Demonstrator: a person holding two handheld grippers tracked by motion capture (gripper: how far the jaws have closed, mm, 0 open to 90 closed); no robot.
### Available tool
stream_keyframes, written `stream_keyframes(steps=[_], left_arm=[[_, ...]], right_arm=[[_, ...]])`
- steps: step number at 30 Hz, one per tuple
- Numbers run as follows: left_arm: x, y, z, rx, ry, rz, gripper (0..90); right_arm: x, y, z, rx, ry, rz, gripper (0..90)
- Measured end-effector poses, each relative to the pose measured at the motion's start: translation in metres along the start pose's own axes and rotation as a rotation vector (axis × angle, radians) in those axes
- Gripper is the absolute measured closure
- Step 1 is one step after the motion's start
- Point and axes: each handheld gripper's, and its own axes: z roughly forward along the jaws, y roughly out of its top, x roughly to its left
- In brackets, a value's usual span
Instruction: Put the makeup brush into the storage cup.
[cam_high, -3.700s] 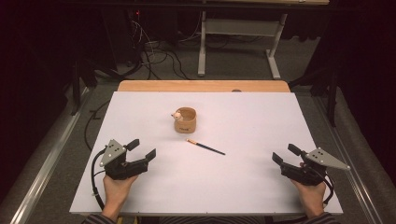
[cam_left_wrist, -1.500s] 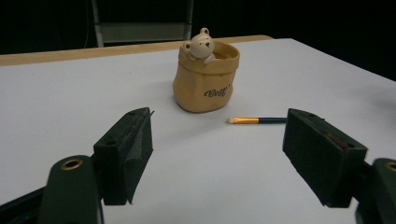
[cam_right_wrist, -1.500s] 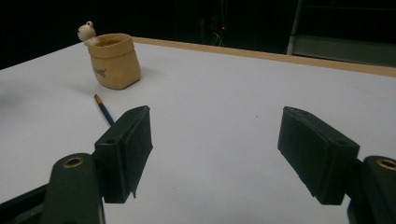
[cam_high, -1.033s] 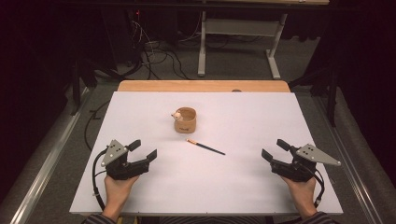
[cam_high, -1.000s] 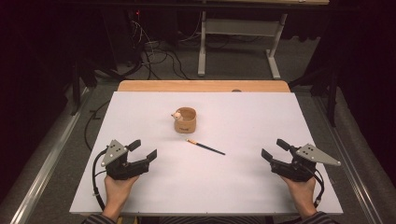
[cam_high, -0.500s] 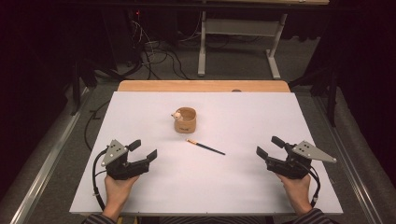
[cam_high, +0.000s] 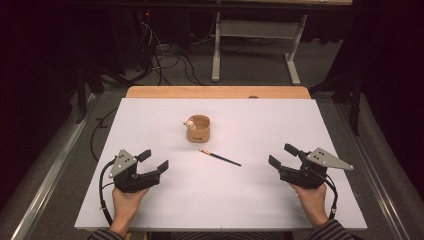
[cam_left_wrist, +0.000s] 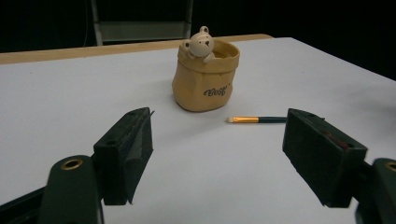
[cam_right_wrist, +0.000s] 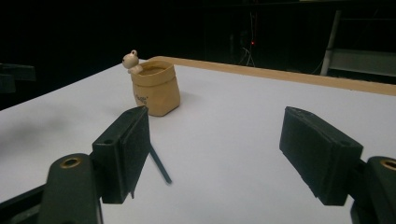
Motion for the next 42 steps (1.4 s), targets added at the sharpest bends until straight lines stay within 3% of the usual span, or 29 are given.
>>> stream_keyframes(steps=[28,42], left_arm=[[0.0,0.0,0.001,-0.002,-0.008,0.001,24.6],[-0.001,0.0,0.001,-0.002,-0.007,0.003,24.5]], right_arm=[[0.017,0.007,0.026,0.027,0.049,-0.02,25.3],[0.027,0.012,0.041,0.058,0.05,-0.047,24.5]])
